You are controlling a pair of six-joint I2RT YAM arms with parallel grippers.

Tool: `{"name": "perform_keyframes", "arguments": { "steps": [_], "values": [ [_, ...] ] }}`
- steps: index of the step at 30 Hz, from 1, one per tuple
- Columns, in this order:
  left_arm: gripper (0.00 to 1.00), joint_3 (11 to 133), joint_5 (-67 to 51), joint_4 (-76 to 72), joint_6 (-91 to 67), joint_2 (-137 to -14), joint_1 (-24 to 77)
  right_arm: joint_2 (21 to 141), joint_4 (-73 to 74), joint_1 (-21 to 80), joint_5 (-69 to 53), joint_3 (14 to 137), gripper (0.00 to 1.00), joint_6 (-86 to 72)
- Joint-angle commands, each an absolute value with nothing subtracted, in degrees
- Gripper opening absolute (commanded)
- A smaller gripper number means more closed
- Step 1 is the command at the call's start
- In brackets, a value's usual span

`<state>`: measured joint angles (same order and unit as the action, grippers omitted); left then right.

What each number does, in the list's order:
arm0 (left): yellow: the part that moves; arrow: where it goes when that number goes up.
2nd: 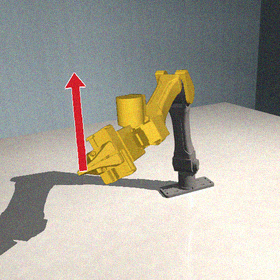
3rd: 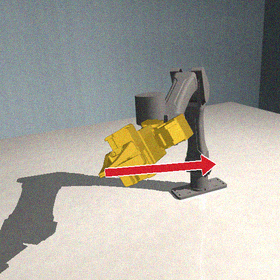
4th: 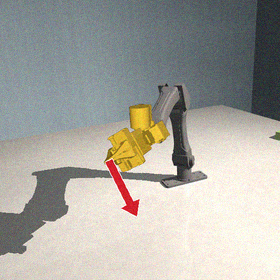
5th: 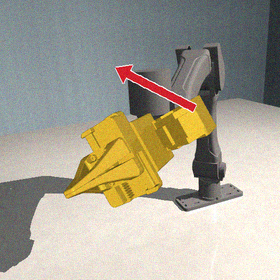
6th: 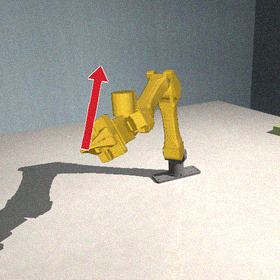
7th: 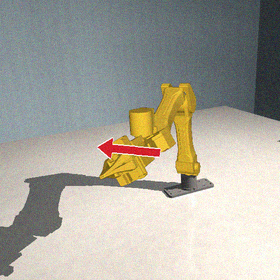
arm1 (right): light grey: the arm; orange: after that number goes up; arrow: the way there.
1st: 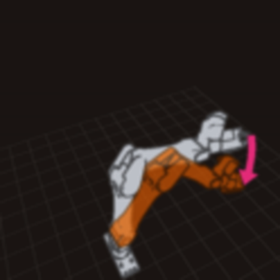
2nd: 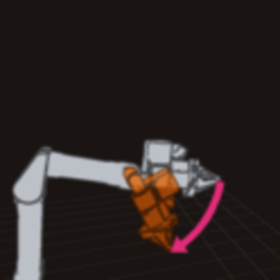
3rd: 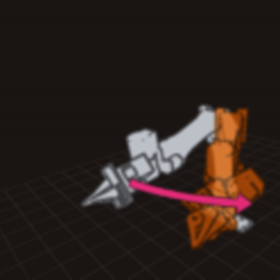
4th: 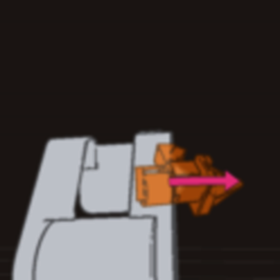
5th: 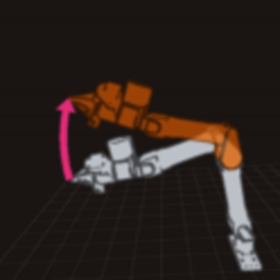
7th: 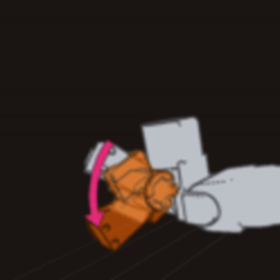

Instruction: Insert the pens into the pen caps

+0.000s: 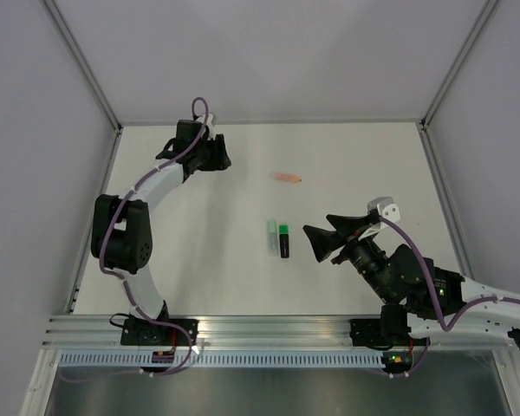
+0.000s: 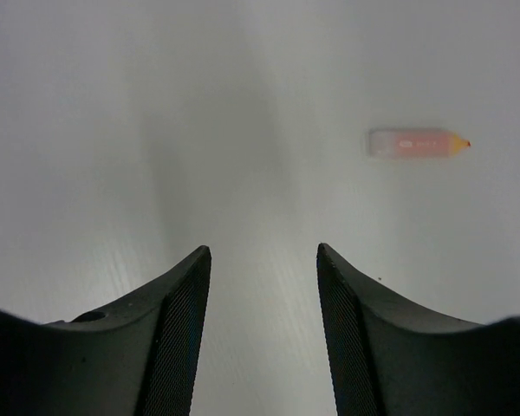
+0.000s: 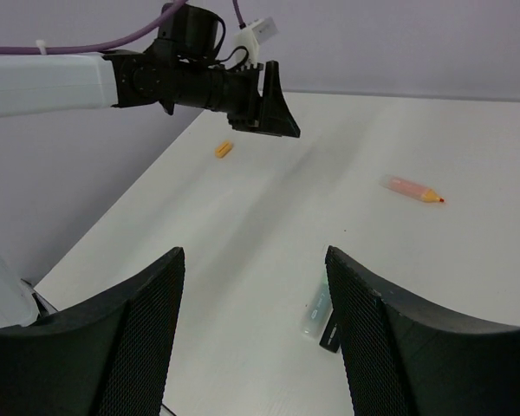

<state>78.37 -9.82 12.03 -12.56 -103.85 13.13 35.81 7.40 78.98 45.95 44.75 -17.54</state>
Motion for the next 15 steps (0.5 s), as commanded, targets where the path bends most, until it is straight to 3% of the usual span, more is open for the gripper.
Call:
{"name": "perform_keyframes", "arguments": {
  "steps": [1,8,11,15],
  "values": [
    [0.58,85.2,-24.0,13.5,-0.1,-108.7,14.4,34.0,5.4,79.0,47.3,43.7,0.72,-15.1],
    [0.58,97.4,-21.8,19.0,7.7,-120.0,21.1,33.7,4.3,79.0,49.1,42.5,0.72,-14.0],
    [0.57,94.0,-23.5,14.5,2.0,-117.9,21.1,35.7,2.0,79.0,56.2,42.0,0.7,-14.9],
    [0.59,79.9,-16.6,2.6,-10.1,-108.5,20.4,44.0,6.4,77.0,68.5,46.2,0.71,-25.0]
  ]
}}
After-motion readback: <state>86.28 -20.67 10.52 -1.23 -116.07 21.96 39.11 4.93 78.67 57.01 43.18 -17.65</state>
